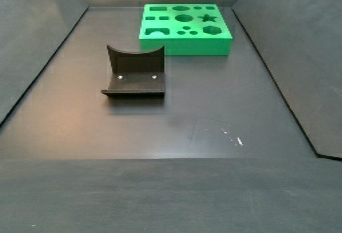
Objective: Insert the square-circle object.
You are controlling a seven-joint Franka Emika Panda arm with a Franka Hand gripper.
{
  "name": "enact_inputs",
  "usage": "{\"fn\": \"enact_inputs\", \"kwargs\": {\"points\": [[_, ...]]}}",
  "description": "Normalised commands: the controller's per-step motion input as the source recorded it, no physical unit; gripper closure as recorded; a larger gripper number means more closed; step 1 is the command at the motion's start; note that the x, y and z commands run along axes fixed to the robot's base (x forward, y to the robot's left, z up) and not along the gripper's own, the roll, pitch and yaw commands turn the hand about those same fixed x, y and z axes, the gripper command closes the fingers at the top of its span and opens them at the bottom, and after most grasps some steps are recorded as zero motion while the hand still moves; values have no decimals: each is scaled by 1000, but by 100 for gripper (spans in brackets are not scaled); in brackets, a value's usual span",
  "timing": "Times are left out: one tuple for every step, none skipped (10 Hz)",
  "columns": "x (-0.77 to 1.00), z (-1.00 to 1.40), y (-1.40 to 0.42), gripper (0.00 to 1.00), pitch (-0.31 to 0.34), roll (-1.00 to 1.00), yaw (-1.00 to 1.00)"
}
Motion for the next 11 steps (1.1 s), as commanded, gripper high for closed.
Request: {"fn": "enact_inputs", "kwargs": {"points": [[0, -280, -211, 100, 0, 9, -894], [0, -309, -169, 100, 0, 0, -946], [0, -406, -103, 100, 0, -13, -963], [0, -446, -100, 100, 0, -43, -931], [0, -457, -109, 100, 0, -37, -929], [0, -403, -111, 100, 4, -23, -943], [0, -303, -129, 100, 31, 0, -974], [0, -203, -106, 100, 13, 21, -991], [0, -163, -74, 100, 0, 57, -1000], [-11, -63, -111, 100, 23, 94, -966], [-63, 0, -214, 100, 51, 129, -860]]}}
